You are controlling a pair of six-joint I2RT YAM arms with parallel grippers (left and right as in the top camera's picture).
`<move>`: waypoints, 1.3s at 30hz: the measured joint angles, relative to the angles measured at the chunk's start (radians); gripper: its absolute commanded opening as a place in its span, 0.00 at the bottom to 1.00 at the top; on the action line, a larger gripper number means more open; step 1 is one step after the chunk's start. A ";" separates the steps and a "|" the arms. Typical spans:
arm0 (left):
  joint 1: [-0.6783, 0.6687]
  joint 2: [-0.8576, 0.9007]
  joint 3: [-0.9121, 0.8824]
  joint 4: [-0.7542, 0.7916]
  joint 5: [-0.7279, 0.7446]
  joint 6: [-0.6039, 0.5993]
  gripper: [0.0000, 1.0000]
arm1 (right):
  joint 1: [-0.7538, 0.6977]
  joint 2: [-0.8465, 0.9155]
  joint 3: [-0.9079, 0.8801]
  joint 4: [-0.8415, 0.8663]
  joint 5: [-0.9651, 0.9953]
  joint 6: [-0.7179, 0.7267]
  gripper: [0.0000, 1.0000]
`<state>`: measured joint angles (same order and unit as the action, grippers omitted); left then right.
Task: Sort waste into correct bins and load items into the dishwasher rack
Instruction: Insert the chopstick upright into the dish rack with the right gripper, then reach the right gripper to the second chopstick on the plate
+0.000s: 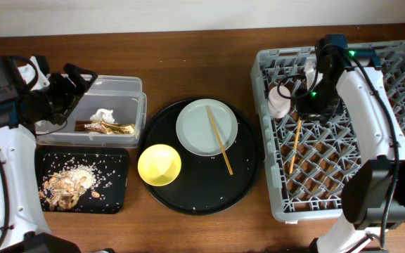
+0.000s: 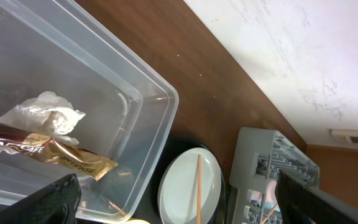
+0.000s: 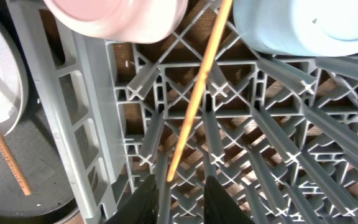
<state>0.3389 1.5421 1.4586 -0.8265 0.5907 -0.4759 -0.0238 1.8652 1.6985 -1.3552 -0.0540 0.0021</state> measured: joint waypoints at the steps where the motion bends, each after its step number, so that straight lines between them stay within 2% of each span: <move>1: 0.000 0.000 0.000 0.000 0.000 0.000 0.99 | 0.000 0.000 0.000 0.000 -0.024 0.000 0.25; 7: 0.000 0.000 0.000 0.000 0.000 0.000 0.99 | 0.000 0.000 0.000 0.018 -0.079 0.003 0.25; 9: 0.000 0.000 0.000 0.000 0.000 0.000 0.99 | 0.000 0.000 -0.007 0.019 -0.071 0.072 0.25; 12: 0.000 0.000 0.000 0.000 0.000 0.000 0.99 | 0.000 0.003 -0.192 0.201 -0.014 0.179 0.25; 13: 0.000 0.000 0.000 -0.001 0.000 0.000 0.99 | 0.000 0.006 -0.230 0.216 -0.010 0.195 0.25; 17: 0.000 0.000 0.000 0.000 0.000 0.000 0.99 | 0.000 0.006 -0.282 0.307 0.003 0.230 0.25; 20: 0.000 0.000 0.000 0.000 0.000 0.000 0.99 | 0.000 0.006 -0.308 0.371 0.035 0.238 0.09; 24: 0.000 0.000 0.000 0.000 0.000 0.000 0.99 | 0.000 0.006 -0.311 0.388 0.047 0.234 0.04; 26: 0.000 0.000 0.000 0.000 0.000 0.000 0.99 | 0.000 0.006 -0.295 0.363 0.047 0.231 0.04; 29: 0.000 0.000 0.000 0.000 0.000 0.000 0.99 | 0.000 0.004 -0.176 0.258 0.050 0.202 0.04; 31: 0.000 0.001 0.000 0.000 0.000 0.000 0.99 | 0.000 0.002 -0.144 0.239 0.051 0.146 0.04; 39: 0.000 0.001 0.000 0.000 0.000 0.000 0.99 | 0.000 0.002 -0.143 0.233 0.051 -0.034 0.04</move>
<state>0.3389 1.5429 1.4586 -0.8265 0.5907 -0.4759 -0.0238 1.8671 1.5555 -1.1221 -0.0032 -0.0322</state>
